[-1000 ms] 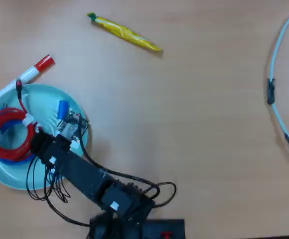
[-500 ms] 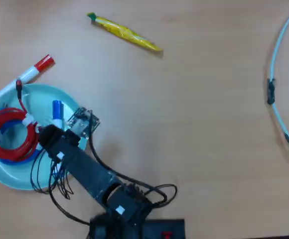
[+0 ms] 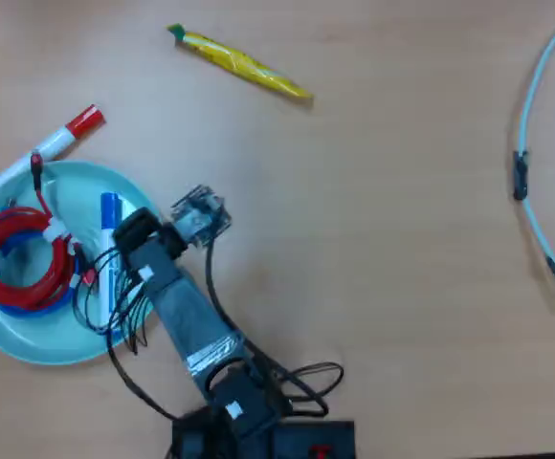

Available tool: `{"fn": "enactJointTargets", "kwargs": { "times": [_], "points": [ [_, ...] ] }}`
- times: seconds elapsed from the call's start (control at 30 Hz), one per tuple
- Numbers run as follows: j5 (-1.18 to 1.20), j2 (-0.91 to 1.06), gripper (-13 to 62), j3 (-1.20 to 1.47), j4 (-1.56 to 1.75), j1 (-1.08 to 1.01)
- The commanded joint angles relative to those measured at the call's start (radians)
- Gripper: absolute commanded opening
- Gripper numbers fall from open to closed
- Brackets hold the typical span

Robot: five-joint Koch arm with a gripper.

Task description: Pick up the blue pen and put it in the green bowl

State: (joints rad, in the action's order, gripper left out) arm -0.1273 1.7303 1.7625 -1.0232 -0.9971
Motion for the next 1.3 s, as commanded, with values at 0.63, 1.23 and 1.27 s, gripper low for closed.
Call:
{"fn": "enactJointTargets", "kwargs": {
  "times": [0.63,1.23,1.27],
  "points": [
    [-0.043,0.158,-7.8,0.377,0.48,-0.535],
    [0.071,0.268,-7.8,1.039,1.193,-0.604],
    [0.069,0.265,-7.8,1.077,1.256,-0.603]
  ]
}}
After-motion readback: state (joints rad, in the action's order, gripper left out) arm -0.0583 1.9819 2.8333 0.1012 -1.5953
